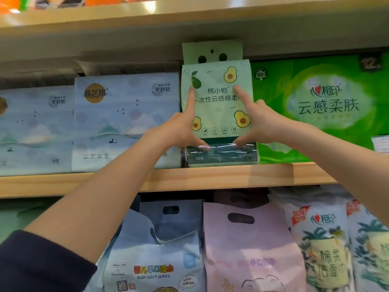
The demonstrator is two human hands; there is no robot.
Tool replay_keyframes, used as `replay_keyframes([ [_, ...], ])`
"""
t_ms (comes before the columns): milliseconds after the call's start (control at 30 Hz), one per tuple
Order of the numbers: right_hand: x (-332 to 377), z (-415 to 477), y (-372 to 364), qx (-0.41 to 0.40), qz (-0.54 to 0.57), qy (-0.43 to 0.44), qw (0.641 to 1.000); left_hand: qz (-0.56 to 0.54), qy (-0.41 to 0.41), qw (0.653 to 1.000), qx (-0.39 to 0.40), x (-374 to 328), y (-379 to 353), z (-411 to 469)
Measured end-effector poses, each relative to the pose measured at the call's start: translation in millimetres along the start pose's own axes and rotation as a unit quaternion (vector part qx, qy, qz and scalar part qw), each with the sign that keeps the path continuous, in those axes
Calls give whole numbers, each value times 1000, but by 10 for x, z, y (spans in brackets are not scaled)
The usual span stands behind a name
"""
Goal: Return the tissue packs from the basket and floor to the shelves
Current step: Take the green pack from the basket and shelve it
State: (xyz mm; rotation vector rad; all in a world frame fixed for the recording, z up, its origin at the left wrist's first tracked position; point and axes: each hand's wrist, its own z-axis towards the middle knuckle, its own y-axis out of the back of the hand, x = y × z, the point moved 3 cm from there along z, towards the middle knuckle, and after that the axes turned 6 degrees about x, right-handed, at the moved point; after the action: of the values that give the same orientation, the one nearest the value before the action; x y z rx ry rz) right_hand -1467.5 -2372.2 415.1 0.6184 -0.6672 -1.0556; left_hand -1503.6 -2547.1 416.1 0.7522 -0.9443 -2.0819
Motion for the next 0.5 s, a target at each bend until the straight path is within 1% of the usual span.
replay_keyframes([
  [133,-10,131,-26,14,-36,-12,999,-1,26,999,22,20,5,58],
  [300,-60,252,-109,31,-71,-24,997,19,42,999,24,5,-38,113],
  [500,-138,354,-168,19,-49,-16,999,64,62,996,28,-53,-43,176],
])
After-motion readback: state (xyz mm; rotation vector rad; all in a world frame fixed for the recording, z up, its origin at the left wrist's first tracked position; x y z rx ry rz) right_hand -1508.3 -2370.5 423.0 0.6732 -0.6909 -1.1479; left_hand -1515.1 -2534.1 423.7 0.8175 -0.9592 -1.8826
